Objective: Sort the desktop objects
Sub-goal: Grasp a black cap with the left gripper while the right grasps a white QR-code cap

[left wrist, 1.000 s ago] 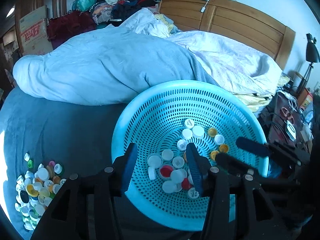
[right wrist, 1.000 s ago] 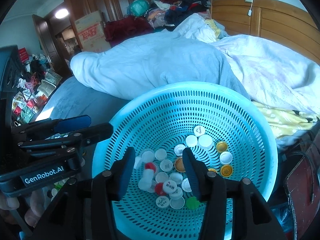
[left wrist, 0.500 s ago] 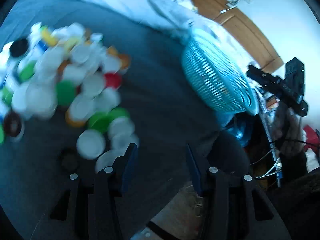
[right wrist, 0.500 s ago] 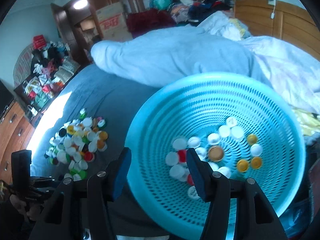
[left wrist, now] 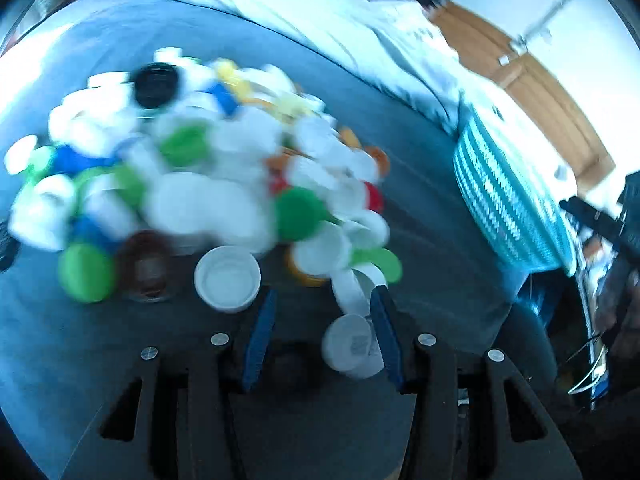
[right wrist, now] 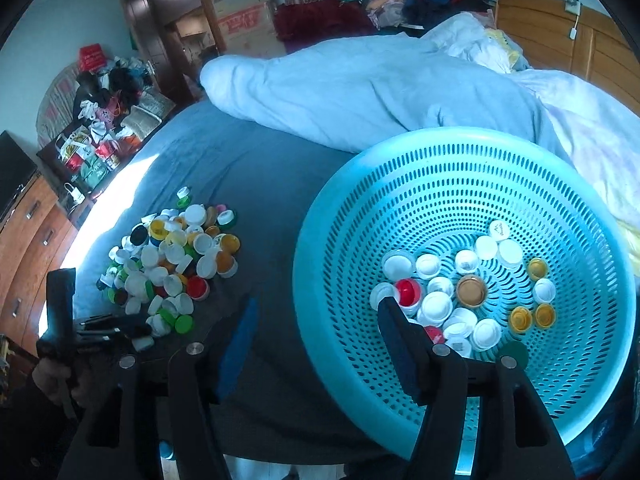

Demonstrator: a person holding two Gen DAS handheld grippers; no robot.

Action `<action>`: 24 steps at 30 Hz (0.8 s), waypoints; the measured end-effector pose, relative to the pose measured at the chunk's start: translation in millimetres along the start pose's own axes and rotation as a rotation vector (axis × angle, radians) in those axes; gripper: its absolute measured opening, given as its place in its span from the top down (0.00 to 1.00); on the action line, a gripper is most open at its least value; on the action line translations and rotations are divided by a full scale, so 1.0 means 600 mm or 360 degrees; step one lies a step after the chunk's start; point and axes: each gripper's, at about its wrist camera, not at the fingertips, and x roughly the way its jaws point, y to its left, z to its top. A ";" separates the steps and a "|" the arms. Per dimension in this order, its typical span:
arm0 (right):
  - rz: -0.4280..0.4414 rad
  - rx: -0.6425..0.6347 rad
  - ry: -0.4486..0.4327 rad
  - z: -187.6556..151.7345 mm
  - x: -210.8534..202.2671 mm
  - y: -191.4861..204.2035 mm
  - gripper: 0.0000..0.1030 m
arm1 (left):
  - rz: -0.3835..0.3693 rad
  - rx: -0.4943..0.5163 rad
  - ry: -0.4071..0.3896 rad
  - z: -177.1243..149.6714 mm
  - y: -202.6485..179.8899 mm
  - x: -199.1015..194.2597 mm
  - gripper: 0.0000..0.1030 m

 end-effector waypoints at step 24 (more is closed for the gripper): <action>0.0129 -0.0254 0.0171 -0.031 0.070 0.128 0.33 | 0.0242 0.0475 -0.0065 -0.070 -0.033 -0.031 0.59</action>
